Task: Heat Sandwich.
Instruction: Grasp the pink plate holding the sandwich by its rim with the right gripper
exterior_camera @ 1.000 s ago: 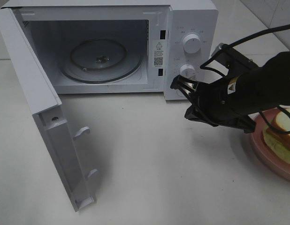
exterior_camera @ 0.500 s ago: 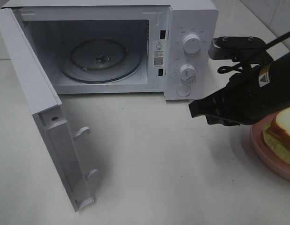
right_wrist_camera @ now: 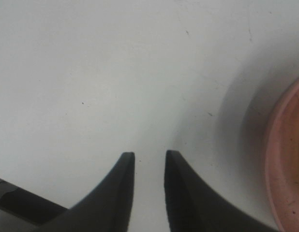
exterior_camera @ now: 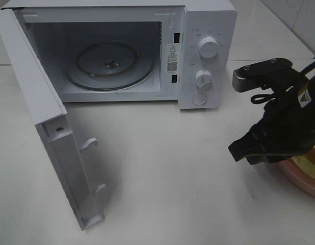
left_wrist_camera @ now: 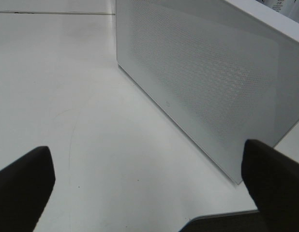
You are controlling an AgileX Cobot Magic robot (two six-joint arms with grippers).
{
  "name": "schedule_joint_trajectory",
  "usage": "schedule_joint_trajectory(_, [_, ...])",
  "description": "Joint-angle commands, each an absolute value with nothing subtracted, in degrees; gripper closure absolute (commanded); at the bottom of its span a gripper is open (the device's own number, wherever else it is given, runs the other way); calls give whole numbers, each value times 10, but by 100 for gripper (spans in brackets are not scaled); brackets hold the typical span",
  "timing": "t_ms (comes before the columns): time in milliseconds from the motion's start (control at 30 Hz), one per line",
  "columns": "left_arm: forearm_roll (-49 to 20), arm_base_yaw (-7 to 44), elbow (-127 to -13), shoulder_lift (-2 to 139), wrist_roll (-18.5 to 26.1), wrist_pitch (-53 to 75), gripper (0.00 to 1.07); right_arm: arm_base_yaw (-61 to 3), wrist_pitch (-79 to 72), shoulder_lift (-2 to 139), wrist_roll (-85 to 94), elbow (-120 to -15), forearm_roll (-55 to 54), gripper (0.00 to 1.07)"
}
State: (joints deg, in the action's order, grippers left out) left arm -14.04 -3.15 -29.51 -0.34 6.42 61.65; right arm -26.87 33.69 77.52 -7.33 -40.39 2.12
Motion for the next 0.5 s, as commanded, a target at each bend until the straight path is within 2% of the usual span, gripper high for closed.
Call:
schedule_joint_trajectory(33, [-141, -33, -295, -12, 65, 614, 9, -253, 352, 771, -60, -404, 26, 68])
schedule_joint_trajectory(100, [-141, -33, -295, -12, 65, 614, 9, -241, 358, 771, -45, -404, 28, 51])
schedule_joint_trajectory(133, [-141, -33, -295, -12, 65, 614, 9, -235, 359, 771, -25, -404, 31, 35])
schedule_joint_trajectory(167, [-141, -33, -295, -12, 65, 614, 9, -235, 359, 771, -25, -404, 31, 35])
schedule_joint_trajectory(233, [-141, -33, -295, -12, 65, 614, 9, -231, 358, 771, -7, -404, 31, 20])
schedule_joint_trajectory(267, [-141, -33, -295, -12, 65, 614, 9, -228, 358, 771, 5, -404, 31, 9])
schedule_joint_trajectory(367, [-141, -33, -295, -12, 65, 614, 9, -228, 358, 772, 6, -404, 39, 6])
schedule_joint_trajectory(500, [-141, -33, -295, -12, 65, 614, 9, -227, 358, 779, 0, -404, 53, 7])
